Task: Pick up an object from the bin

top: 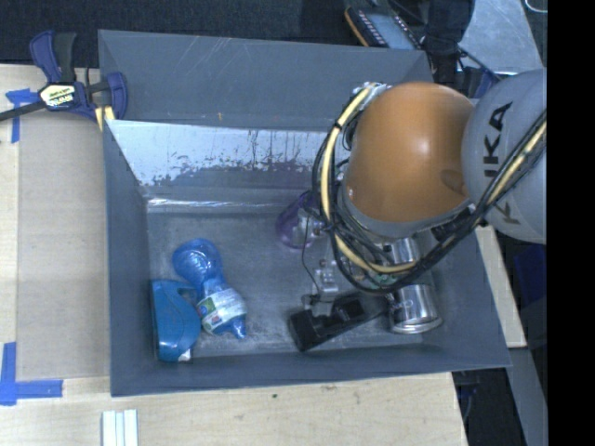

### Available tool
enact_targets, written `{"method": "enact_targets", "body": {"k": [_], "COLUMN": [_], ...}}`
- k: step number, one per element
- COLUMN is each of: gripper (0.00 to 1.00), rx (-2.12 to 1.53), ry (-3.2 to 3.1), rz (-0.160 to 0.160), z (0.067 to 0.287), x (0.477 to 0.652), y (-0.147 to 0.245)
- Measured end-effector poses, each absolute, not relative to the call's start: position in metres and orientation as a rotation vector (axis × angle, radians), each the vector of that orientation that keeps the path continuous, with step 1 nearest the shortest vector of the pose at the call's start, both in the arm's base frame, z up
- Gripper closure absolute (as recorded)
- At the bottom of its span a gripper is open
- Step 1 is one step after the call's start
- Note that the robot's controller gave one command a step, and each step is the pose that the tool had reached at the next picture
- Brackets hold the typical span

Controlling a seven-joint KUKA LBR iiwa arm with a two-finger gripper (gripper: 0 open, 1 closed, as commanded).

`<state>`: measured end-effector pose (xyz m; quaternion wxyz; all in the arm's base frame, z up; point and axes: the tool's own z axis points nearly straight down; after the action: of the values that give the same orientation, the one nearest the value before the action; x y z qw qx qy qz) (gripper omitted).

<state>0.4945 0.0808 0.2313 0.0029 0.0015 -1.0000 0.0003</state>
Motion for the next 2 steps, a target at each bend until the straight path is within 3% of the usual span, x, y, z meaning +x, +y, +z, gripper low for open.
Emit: {"method": "enact_targets", "body": {"k": [1, 2], "gripper": [0.0, 0.0], "rx": [-0.001, 0.326], "ry": [-3.145, -3.126], "rz": [-0.001, -0.001], "z": [0.236, 0.153], "x": [0.496, 0.501], "y": [0.08, 0.149]}}
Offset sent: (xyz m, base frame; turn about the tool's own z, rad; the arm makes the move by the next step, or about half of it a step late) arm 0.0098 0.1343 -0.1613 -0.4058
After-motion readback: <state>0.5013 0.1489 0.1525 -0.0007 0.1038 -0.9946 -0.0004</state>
